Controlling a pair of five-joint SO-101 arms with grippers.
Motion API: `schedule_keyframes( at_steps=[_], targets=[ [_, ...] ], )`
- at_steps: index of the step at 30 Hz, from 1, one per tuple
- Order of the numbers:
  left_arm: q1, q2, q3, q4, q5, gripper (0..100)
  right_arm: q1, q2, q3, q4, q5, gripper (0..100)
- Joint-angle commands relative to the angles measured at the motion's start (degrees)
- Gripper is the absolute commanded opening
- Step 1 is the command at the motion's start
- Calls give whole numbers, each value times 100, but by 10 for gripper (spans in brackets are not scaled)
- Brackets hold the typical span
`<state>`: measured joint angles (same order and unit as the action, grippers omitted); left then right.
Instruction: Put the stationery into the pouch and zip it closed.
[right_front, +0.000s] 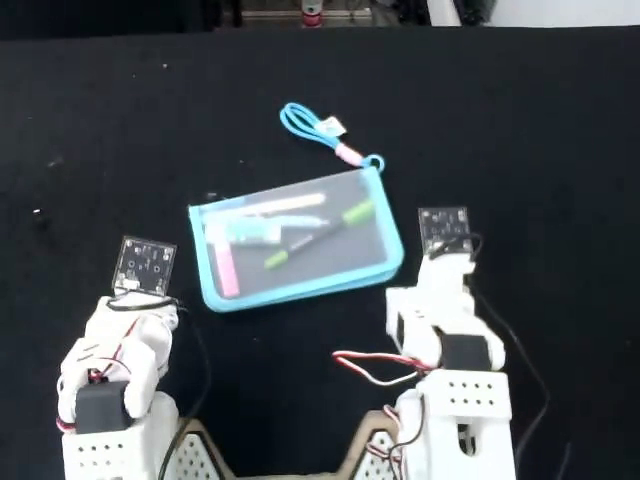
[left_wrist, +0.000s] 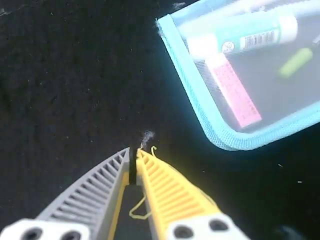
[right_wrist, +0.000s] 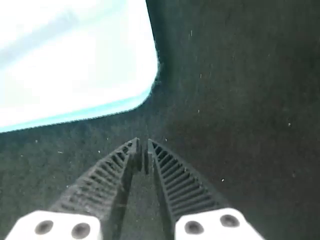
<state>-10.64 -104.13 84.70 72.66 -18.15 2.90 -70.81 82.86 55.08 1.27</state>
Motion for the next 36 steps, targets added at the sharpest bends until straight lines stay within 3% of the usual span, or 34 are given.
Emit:
schedule_keyframes(
  at_steps=[1, 6, 10, 22, 28, 31, 36],
  targets=[
    [101, -44, 110, -26, 352, 30, 9, -57, -13, -105, -220, 12],
    [57, -53, 585, -105, 396, 30, 229, -66, 127, -325, -264, 12],
    [75, -53, 277, 9, 404, 30, 431, -347, -312, -193, -273, 13],
    [57, -53, 752, 0, 404, 30, -492, -3873, 804, 1415, -176, 15],
    [57, -53, 1068, -220, 413, 30, -484, -3521, 1068, 1565, -62, 14],
    [-4, -53, 1147, 53, 396, 30, -484, -3468, 1385, 1582, -62, 13],
    [-787, -44, 1270, 44, 404, 30, -290, -3670, 1367, 1916, -62, 12]
  ],
)
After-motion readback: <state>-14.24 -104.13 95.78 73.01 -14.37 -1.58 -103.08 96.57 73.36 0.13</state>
